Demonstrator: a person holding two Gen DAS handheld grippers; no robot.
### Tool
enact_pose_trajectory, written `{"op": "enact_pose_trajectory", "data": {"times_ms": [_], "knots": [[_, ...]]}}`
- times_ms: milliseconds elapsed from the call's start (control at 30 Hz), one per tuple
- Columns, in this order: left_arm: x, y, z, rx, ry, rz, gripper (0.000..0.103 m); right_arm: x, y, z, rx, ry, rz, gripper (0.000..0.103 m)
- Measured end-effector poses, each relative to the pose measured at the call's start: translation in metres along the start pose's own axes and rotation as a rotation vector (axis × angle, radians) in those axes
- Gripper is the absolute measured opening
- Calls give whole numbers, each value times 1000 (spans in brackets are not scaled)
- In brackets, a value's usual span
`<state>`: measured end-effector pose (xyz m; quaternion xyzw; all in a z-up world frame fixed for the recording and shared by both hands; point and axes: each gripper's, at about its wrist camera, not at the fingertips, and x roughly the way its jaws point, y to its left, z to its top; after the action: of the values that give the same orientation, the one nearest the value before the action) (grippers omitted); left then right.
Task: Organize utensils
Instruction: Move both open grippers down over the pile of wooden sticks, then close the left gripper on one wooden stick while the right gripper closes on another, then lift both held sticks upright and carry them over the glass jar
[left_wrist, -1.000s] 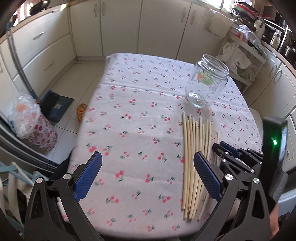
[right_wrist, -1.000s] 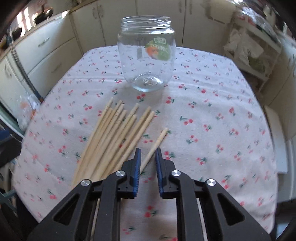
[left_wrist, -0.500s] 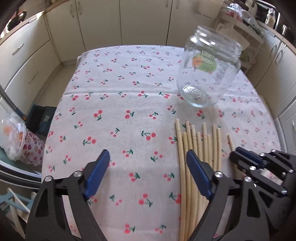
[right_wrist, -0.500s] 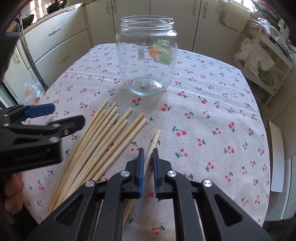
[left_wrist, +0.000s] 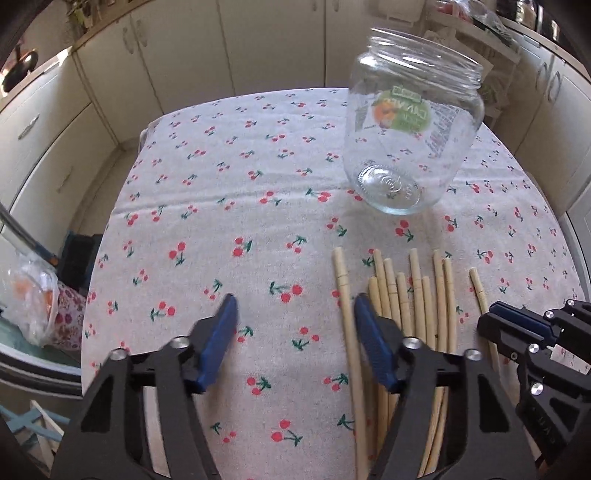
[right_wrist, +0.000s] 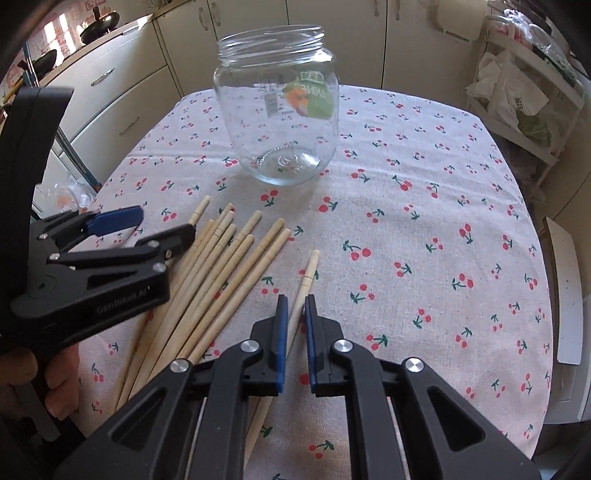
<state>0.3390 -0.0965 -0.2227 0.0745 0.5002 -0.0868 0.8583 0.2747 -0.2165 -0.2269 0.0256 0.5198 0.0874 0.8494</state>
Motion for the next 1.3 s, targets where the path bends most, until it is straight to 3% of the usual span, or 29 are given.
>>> {"op": "enact_pose_trajectory", "data": {"times_ms": [33,100,133,300,400,500,533,567,633,767,1000,1200,1300], "knots": [[0,-2,2,9,1,-4,44,0,1,0,-4,-2,-3,10],[1,-5,5,24,15,-35,17,2,1,1,-5,0,7,7],[1,-6,6,31,26,-47,13,2,2,2,-5,5,10,6],[5,-3,11,30,73,-80,11,3,-1,6,-11,49,19,6],[6,-5,15,36,91,-98,19,5,4,9,-49,53,0,6],[10,-8,18,64,88,-75,21,6,10,9,-93,42,-28,6],[10,-10,18,76,83,-70,19,5,10,8,-90,38,-25,6],[10,-10,19,79,84,-79,6,5,7,9,-79,37,-18,6],[6,-9,19,66,84,-104,5,3,1,8,-28,31,18,6],[-21,7,22,8,-4,-160,5,-15,-15,4,107,-56,132,6],[-87,34,50,-79,-252,-279,5,-41,-40,-5,336,-243,287,6],[-137,38,84,-137,-473,-365,5,-63,-46,2,392,-354,315,6],[-153,29,101,-147,-578,-358,5,-78,-49,3,402,-411,316,6]]}}
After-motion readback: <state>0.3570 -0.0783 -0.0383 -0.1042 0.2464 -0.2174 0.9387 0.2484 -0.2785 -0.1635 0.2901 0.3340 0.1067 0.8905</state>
